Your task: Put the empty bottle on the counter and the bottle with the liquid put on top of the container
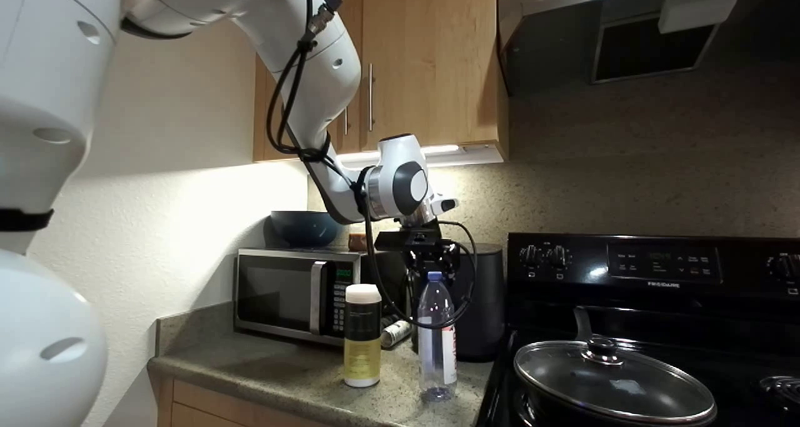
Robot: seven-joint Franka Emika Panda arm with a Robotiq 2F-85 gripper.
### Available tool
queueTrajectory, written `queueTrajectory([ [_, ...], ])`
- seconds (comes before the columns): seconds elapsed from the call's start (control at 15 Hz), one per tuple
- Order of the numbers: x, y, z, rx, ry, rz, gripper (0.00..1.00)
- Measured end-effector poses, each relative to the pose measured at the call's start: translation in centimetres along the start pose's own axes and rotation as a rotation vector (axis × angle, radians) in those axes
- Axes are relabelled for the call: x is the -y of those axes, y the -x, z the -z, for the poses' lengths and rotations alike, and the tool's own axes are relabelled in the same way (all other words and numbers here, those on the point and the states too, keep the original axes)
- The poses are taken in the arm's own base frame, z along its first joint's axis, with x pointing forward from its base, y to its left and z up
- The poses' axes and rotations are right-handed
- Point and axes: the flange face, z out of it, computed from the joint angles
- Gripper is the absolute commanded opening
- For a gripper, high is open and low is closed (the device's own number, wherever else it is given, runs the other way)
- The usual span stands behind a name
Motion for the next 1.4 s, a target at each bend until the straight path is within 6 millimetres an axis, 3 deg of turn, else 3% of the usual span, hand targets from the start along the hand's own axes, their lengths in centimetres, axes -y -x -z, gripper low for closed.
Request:
queueTrajectory([
  [0.13,0.0,0.0,0.0,0.000,0.000,0.000,1.00],
  [0.87,-1.4,-0.7,1.0,-0.029,0.053,0.041,1.00],
  [1.07,-2.2,-1.7,2.9,-0.073,0.102,0.062,1.00],
  [1.4,-2.3,-3.8,8.3,-0.180,0.184,0.094,1.00],
])
